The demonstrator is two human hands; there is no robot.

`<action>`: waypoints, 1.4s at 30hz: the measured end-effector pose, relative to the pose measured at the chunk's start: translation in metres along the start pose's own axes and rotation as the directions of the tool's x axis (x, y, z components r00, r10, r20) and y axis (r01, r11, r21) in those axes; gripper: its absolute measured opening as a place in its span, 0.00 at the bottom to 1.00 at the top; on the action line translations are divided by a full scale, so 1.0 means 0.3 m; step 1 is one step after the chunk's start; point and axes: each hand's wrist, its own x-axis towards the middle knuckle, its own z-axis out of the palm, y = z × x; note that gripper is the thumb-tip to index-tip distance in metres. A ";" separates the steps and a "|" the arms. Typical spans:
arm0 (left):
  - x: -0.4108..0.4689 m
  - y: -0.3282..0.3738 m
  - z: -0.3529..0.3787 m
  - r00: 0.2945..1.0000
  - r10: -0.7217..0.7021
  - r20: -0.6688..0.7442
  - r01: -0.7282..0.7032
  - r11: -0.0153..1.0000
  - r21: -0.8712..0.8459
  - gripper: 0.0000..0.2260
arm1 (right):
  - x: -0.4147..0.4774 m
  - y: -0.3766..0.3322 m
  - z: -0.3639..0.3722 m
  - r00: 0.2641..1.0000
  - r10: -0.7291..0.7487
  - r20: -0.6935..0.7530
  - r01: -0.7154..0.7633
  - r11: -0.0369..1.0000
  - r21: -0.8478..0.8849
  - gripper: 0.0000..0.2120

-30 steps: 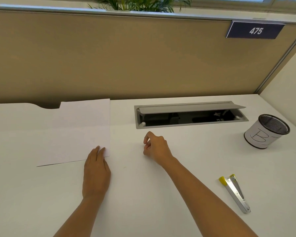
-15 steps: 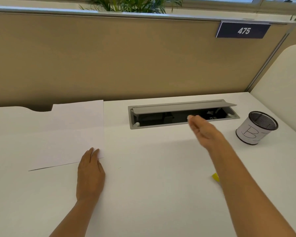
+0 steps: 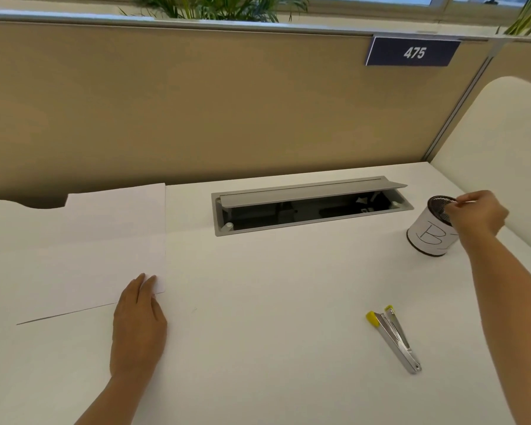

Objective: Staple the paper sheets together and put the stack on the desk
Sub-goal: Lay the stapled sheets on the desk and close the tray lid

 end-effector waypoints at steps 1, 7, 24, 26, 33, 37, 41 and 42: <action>0.001 -0.001 0.001 1.000 0.000 -0.001 0.000 1.000 0.004 0.18 | 0.012 0.008 0.007 0.999 -0.030 0.027 0.030 0.999 -0.033 0.11; -0.001 -0.004 0.003 1.000 -0.001 -0.006 0.001 1.000 -0.003 0.18 | 0.044 0.011 0.037 0.989 -0.108 0.097 0.122 0.982 -0.143 0.11; -0.005 0.003 -0.001 0.999 -0.035 -0.005 0.035 0.998 -0.053 0.18 | -0.347 -0.082 0.150 0.876 -0.423 0.232 0.375 0.899 0.224 0.05; -0.006 0.016 -0.005 0.999 -0.039 -0.015 0.038 0.995 -0.087 0.18 | -0.519 -0.099 0.191 0.794 -0.469 0.386 0.383 0.880 0.281 0.05; -0.007 0.019 -0.011 0.999 -0.037 -0.011 0.036 0.996 -0.083 0.17 | -0.993 -0.104 0.323 0.281 -0.556 0.782 0.489 0.785 0.382 0.07; -0.008 0.025 -0.017 1.000 -0.026 -0.002 0.026 0.999 -0.042 0.18 | -1.088 -0.110 0.349 0.061 -0.544 0.837 0.585 0.699 0.411 0.07; -0.008 0.023 -0.019 0.999 -0.035 0.007 0.036 0.999 -0.040 0.19 | -1.103 -0.121 0.364 -0.005 -0.556 0.831 0.665 0.619 0.418 0.07; -0.009 0.023 -0.019 0.999 -0.033 0.008 0.033 0.999 -0.038 0.19 | -1.104 -0.124 0.366 -0.014 -0.557 0.830 0.680 0.603 0.417 0.07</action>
